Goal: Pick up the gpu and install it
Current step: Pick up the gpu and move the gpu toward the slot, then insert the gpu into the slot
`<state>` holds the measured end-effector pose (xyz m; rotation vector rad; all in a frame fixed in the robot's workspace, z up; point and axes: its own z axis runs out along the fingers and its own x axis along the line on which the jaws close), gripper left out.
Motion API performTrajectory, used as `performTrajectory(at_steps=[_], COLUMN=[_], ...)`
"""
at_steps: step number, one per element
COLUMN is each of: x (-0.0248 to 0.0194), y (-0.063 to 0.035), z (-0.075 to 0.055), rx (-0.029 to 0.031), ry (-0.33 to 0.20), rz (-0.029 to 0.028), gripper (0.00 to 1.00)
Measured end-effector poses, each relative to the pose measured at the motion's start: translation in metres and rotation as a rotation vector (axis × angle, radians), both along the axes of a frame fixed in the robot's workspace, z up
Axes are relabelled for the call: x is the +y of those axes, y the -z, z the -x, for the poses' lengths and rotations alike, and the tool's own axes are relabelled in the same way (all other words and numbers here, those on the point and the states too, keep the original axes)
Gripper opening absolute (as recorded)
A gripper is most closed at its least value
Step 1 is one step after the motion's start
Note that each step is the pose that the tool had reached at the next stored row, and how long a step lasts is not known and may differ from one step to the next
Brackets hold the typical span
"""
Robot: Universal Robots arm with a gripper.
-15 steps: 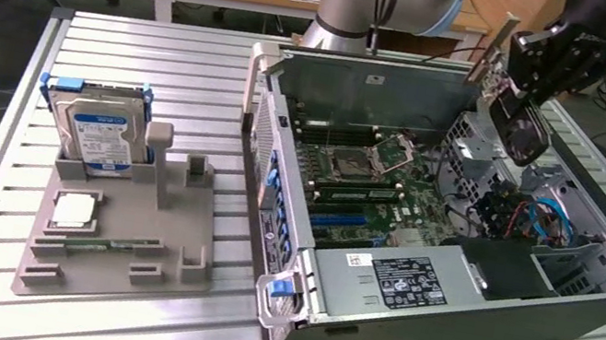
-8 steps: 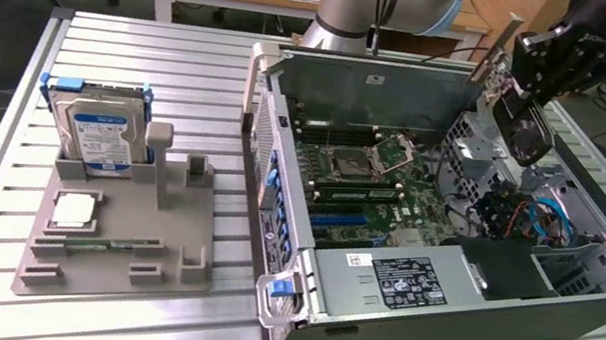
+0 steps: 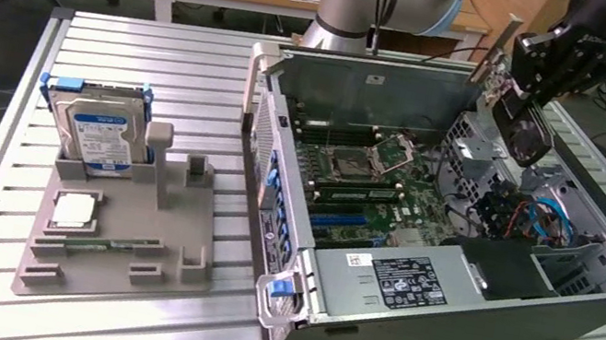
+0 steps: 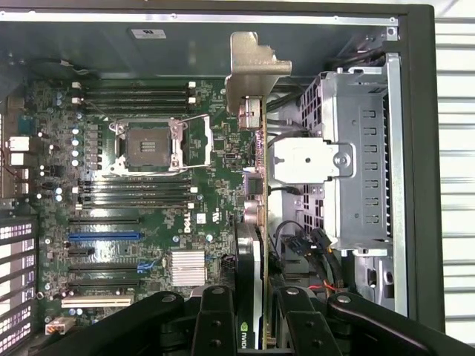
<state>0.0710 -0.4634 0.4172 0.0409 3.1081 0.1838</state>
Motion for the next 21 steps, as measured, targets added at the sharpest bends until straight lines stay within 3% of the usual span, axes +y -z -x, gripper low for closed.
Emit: performTrajectory(at_steps=[21], x=[0.0000], y=[0.0001], z=[-0.0027], rx=[-0.0001], ry=[-0.004], rz=[-0.0001], gripper=[0.27])
